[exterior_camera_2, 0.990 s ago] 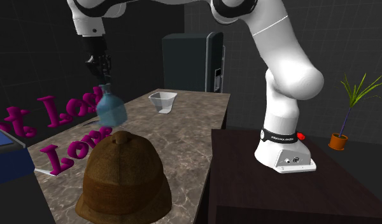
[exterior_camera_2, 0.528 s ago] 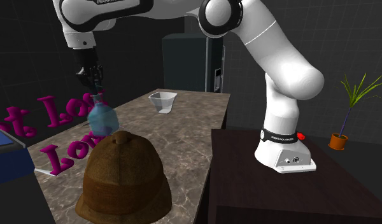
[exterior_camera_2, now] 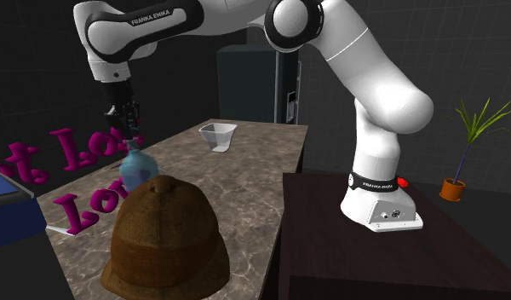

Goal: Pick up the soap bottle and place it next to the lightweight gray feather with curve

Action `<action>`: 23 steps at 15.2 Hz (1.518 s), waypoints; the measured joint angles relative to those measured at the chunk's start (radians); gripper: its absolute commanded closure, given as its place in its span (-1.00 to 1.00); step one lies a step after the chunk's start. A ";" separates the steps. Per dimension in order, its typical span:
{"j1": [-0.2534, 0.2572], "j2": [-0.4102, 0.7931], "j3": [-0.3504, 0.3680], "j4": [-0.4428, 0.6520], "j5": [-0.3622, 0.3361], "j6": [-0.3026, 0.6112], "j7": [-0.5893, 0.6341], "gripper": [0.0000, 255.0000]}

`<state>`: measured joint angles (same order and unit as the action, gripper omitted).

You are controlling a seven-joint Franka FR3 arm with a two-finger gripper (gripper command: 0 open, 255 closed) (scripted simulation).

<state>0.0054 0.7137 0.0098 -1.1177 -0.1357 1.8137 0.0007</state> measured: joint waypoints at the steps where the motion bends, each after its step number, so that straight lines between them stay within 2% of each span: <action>1: 0.000 -0.002 0.000 -0.015 0.000 0.012 0.002 1.00; 8: -0.002 0.009 -0.001 -0.093 -0.004 0.101 0.013 1.00; 15: -0.002 0.019 -0.001 -0.097 -0.004 0.116 0.014 1.00; 16: -0.002 0.019 -0.001 -0.098 -0.004 0.116 0.014 -1.00; 23: 0.000 0.015 -0.001 -0.088 -0.004 0.103 0.014 -1.00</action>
<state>0.0052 0.7289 0.0092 -1.2055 -0.1398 1.9171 0.0150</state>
